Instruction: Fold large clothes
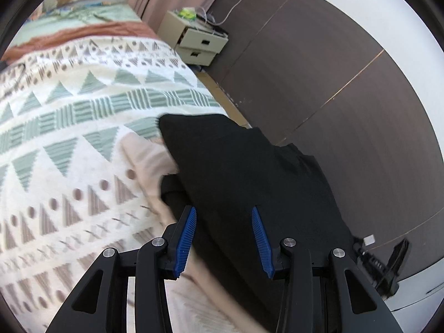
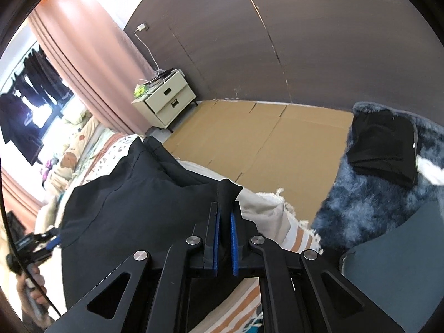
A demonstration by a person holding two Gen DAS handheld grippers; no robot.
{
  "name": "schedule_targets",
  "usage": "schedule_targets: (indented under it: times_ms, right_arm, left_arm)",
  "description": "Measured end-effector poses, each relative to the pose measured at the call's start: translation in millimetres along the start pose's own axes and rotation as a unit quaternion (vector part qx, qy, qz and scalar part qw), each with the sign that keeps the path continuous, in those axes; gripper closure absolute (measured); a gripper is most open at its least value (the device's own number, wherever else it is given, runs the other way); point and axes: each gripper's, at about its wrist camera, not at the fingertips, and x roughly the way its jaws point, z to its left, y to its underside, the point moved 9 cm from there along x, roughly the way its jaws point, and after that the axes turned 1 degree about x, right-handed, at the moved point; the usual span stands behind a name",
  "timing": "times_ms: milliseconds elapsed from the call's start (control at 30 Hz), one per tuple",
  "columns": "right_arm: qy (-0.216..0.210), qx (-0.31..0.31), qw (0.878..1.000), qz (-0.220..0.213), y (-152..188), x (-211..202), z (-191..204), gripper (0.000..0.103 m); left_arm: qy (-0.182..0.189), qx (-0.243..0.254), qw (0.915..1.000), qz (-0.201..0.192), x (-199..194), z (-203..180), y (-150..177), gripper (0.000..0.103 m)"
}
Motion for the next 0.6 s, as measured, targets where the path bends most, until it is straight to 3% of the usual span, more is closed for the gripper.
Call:
schedule_targets:
  times_ms: [200,300,367,467,600]
  right_arm:
    - [0.023,0.004,1.0,0.005,-7.0,7.8,-2.3,0.097]
    - [0.056,0.02,0.998,0.036,-1.7,13.2,-7.7,0.095]
    - [0.091,0.003,0.995,0.04,0.0,5.3,-4.0,0.084]
    - [0.1,-0.027,0.994,0.027,-2.3,-15.0,5.8,0.071]
    - [0.088,-0.02,0.996,0.022,-1.1,-44.2,9.4,0.068]
  left_arm:
    - [-0.015,-0.003,0.9999,-0.001,-13.9,22.3,6.0,0.06]
    - [-0.028,-0.014,0.9995,0.005,-16.2,32.7,9.5,0.06]
    - [-0.034,-0.009,0.9994,0.001,-29.8,31.8,15.5,0.06]
    - [-0.042,-0.007,0.9991,-0.003,-41.7,33.7,14.7,0.058]
    - [-0.042,-0.01,0.999,-0.009,-67.3,33.1,14.4,0.054]
